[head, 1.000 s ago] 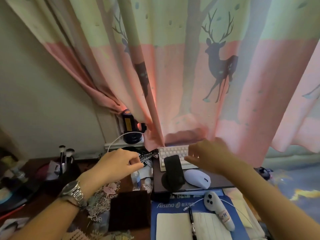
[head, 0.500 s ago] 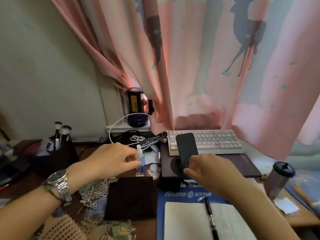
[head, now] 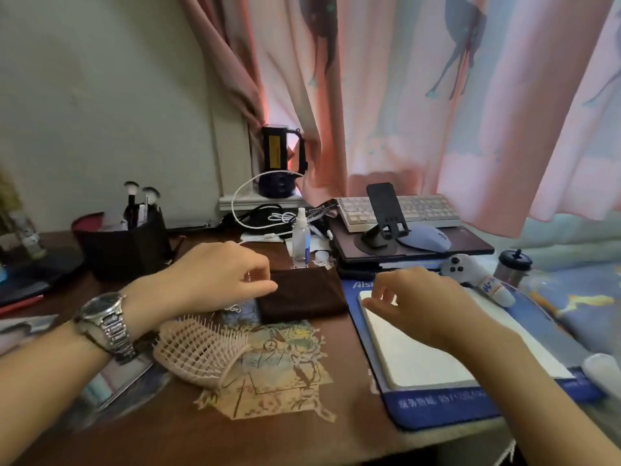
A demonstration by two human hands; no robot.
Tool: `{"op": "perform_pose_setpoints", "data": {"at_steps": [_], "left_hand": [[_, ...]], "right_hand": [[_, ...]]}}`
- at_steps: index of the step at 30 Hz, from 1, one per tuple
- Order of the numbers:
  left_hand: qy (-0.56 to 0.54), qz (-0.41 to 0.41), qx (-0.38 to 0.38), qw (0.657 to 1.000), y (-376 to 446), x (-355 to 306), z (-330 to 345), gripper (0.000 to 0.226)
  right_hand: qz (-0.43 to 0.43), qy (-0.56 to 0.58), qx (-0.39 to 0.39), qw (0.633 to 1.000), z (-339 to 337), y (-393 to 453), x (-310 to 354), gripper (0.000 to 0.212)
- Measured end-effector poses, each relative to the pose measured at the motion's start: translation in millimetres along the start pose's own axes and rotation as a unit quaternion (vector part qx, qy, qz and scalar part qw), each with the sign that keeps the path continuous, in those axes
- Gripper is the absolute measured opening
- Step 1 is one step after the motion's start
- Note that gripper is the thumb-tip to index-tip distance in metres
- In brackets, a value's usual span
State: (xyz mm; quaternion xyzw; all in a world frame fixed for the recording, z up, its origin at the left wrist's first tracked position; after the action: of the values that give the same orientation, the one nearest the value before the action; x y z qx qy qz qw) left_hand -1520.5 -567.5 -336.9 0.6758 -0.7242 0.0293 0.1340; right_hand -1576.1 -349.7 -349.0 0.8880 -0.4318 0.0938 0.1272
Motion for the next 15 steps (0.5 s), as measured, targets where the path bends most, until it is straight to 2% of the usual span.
{"op": "perform_pose_setpoints", "data": {"at_steps": [6, 15], "left_hand": [[-0.057, -0.016, -0.027, 0.998, -43.5, 11.8, -4.3, 0.033], [-0.116, -0.069, -0.037, 0.990, -80.3, 32.9, 5.5, 0.028]], "right_hand": [[-0.024, 0.006, -0.018, 1.000, -9.6, -8.4, 58.1, 0.029], [-0.052, 0.029, -0.001, 0.998, 11.3, 4.5, 98.0, 0.029]]}}
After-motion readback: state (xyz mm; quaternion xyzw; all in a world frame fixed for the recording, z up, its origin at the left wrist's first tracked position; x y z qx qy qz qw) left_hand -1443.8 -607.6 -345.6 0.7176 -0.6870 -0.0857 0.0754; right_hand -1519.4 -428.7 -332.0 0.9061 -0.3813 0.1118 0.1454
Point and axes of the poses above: each hand's wrist, its own y-axis towards the middle knuckle, its own z-axis out of the palm, x = y × z, the point moved 7 cm from there along y, towards the middle knuckle, and after that the axes turned 11 degrees about y, right-handed, at the moved point
